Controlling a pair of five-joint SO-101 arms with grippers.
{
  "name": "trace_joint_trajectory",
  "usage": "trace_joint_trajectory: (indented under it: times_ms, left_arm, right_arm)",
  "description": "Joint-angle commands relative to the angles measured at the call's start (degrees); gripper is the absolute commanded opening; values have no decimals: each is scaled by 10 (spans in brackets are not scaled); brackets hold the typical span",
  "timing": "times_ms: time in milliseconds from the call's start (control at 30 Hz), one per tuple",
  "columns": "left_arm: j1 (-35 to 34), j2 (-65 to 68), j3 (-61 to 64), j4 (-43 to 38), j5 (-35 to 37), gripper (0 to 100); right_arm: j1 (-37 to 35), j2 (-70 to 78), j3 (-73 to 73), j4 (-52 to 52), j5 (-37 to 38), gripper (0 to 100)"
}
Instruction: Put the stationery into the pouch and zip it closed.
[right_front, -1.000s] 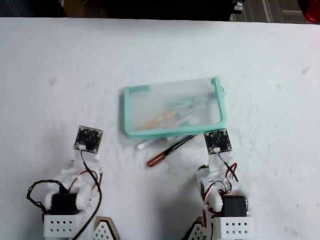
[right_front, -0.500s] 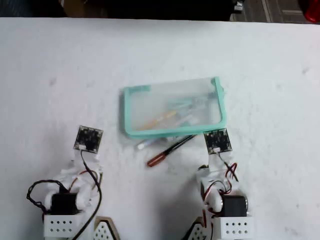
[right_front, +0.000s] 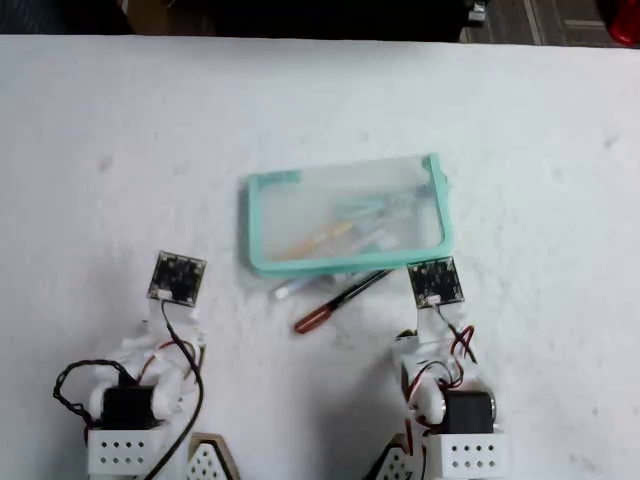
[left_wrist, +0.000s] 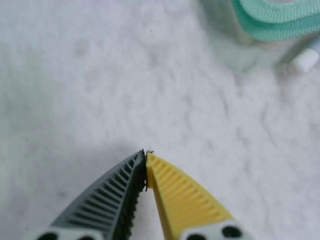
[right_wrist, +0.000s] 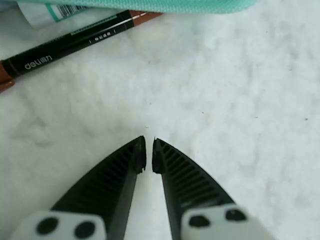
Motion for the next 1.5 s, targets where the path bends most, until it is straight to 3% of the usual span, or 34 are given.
trace_joint_trajectory:
  times_ms: [0,233,600,833,967,1300,1467]
  left_arm:
    - [2,-4,-1,4,8,24]
    - [2,-4,-1,-1,9,24]
    - [-2,-5,-6,-140,5,24]
    - [-2,-5,-69,-174,5,24]
    - [-22,-5,-117,-153,4,24]
    - [-32,-5,-134,-243,-25,56]
    - [15,0,-200,-232,-31,68]
  right_arm:
    - [2,-3,5,2,5,22]
    - [2,-3,5,0,5,25]
    - [9,-5,4,-72,4,25]
    - [110,-4,4,-192,2,25]
    - [114,-4,4,-191,2,25]
    - [114,-3,4,-166,6,25]
    - [114,-3,4,-148,6,25]
